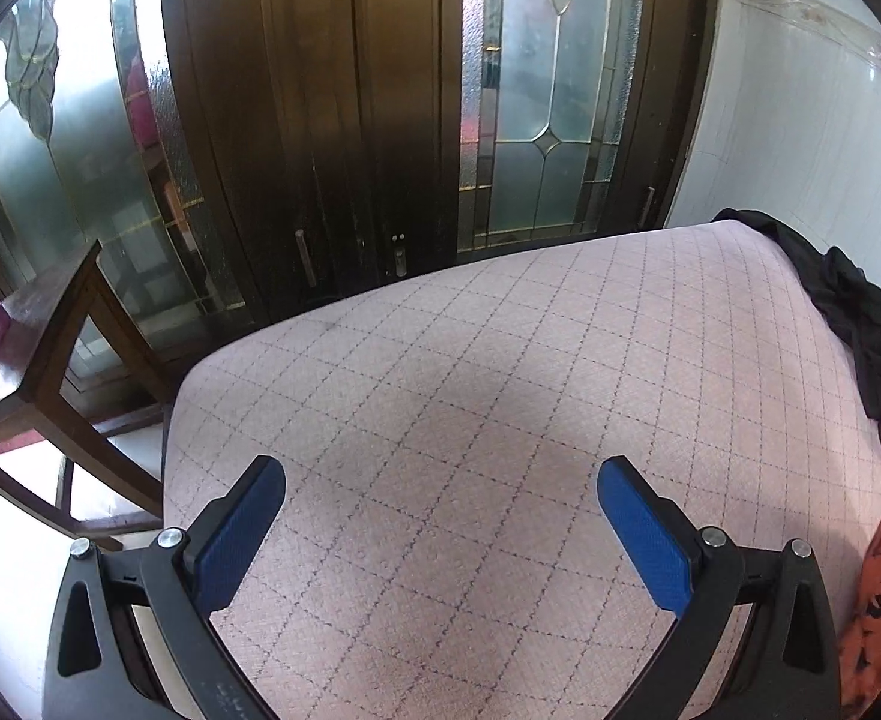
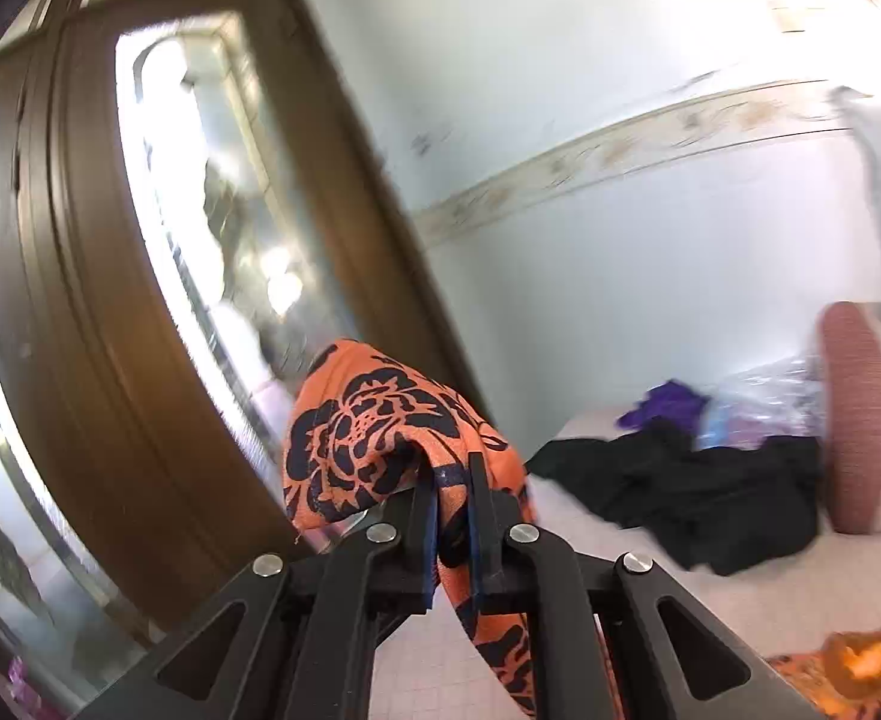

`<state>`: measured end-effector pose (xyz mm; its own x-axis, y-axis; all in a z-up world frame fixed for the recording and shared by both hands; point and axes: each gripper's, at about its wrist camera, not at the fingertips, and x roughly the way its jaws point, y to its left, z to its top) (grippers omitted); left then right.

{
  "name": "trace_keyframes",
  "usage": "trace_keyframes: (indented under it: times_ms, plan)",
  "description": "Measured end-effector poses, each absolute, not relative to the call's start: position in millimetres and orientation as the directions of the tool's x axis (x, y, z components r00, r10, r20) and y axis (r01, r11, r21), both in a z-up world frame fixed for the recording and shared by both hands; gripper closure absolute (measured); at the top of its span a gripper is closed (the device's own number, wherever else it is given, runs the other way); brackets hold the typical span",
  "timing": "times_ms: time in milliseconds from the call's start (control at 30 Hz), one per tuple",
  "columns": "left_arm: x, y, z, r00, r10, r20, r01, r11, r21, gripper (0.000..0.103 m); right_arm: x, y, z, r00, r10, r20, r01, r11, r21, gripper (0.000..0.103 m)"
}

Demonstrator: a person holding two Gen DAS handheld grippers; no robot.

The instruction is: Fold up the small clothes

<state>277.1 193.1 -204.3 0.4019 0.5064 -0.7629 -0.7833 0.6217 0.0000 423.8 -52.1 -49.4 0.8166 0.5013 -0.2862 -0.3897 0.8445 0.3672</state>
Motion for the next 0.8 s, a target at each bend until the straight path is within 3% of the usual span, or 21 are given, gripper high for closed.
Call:
trace_keyframes:
  times_ms: [133, 333, 467, 633, 767, 800]
  plan:
    - [277, 177, -201, 0.422, 0.538, -0.730, -0.760, 0.649, 0.038, 0.000, 404, -123, -74, 0.827, 0.462, -0.321, -0.286, 0.837, 0.467, 0.095]
    - [284, 137, -199, 0.474, 0.559, -0.681, -0.678, 0.725, 0.123, 0.000, 345, -255, -153, 0.867, 0.325, -0.377, -0.051, 0.812, 0.582, 0.095]
    - [290, 101, -203, 0.517, 0.567, -0.641, -0.594, 0.777, 0.208, 0.000, 303, -346, -222, 0.865, 0.191, -0.465, 0.159, 0.774, 0.613, 0.095]
    - [299, 66, -213, 0.540, 0.564, -0.624, -0.491, 0.814, 0.310, 0.000, 257, -435, -314, 0.768, 0.130, -0.627, 0.405, 0.661, 0.632, 0.091]
    - [302, 50, -218, 0.554, 0.564, -0.612, -0.441, 0.823, 0.359, 0.000, 220, -461, -359, 0.718, 0.161, -0.678, 0.501, 0.557, 0.662, 0.070]
    - [302, 45, -218, 0.559, 0.563, -0.609, -0.433, 0.825, 0.364, 0.000, 212, -465, -362, 0.726, 0.146, -0.672, 0.504, 0.552, 0.665, 0.070]
